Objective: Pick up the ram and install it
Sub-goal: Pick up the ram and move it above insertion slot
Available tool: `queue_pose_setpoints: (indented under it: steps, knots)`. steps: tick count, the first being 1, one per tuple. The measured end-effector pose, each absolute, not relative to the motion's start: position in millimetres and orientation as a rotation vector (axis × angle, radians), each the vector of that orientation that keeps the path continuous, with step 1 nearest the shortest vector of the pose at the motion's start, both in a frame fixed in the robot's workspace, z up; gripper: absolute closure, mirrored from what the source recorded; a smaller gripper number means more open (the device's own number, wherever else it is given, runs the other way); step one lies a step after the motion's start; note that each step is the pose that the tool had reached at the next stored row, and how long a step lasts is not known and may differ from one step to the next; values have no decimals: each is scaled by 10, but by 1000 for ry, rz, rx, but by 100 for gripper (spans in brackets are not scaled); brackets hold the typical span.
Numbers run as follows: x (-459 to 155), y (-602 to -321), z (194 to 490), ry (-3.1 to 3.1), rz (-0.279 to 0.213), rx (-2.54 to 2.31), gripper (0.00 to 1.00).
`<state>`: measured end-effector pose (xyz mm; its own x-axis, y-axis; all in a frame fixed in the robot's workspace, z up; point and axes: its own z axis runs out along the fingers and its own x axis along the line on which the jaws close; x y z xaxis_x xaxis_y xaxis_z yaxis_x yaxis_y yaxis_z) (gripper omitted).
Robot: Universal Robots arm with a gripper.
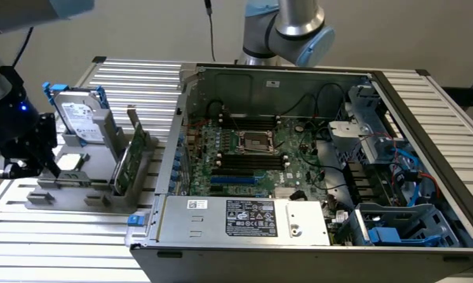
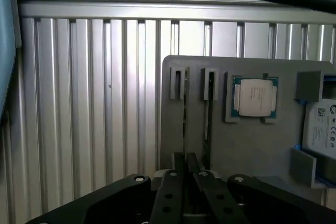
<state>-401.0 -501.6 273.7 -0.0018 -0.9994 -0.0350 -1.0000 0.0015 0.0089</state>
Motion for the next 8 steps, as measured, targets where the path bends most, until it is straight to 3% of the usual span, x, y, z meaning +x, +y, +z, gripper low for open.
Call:
queue_pose_setpoints:
  steps: [8]
  knots:
    - [-3983,-4929,3101,2201,52,-2218,86]
